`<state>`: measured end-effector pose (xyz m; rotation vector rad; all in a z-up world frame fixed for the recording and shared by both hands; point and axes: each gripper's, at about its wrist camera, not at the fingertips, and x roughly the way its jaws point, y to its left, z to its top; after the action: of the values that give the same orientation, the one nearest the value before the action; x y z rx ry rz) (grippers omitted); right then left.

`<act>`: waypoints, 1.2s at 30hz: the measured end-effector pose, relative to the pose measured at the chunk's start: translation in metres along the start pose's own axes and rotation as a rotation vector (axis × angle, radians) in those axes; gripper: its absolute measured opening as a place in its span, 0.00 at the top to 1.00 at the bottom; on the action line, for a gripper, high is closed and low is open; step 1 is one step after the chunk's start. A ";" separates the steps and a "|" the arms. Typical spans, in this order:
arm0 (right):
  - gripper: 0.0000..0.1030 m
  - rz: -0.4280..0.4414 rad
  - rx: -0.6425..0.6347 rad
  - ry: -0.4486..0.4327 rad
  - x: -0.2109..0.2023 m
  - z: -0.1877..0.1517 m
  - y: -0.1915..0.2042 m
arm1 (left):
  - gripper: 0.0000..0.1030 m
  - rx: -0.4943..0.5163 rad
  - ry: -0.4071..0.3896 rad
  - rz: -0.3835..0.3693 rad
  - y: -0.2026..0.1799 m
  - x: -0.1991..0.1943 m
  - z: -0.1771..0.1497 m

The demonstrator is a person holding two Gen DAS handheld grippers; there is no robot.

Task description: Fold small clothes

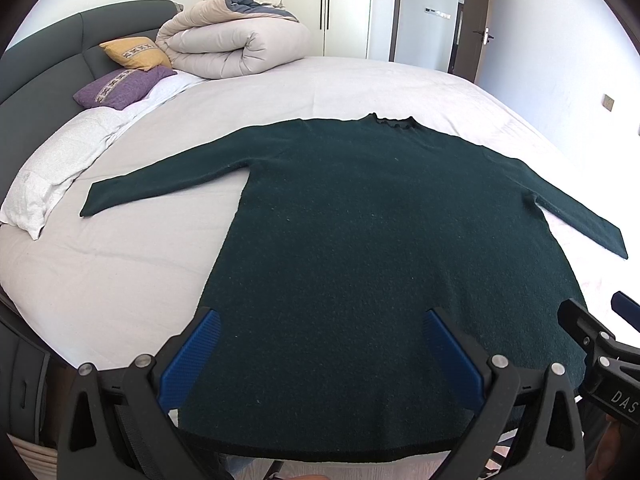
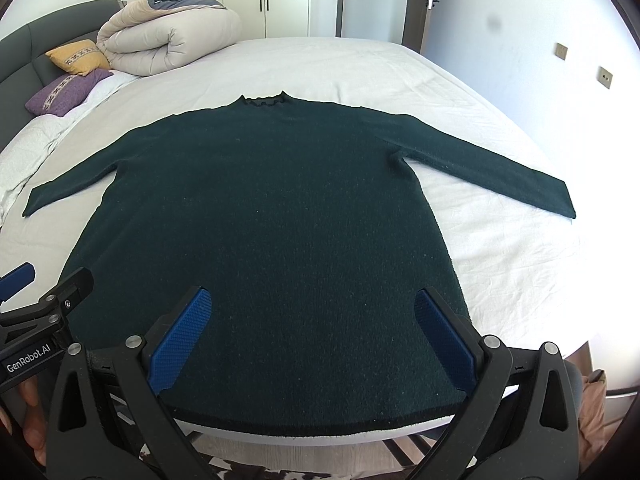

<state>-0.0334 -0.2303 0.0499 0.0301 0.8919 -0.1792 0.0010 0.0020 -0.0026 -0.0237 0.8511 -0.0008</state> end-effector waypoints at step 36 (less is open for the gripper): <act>0.00 -0.002 -0.006 0.010 0.002 -0.005 0.003 | 0.00 0.000 0.006 -0.002 -0.016 0.003 -0.010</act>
<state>-0.0356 -0.2274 0.0450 0.0241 0.9020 -0.1781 -0.0041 -0.0143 -0.0115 -0.0241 0.8571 -0.0028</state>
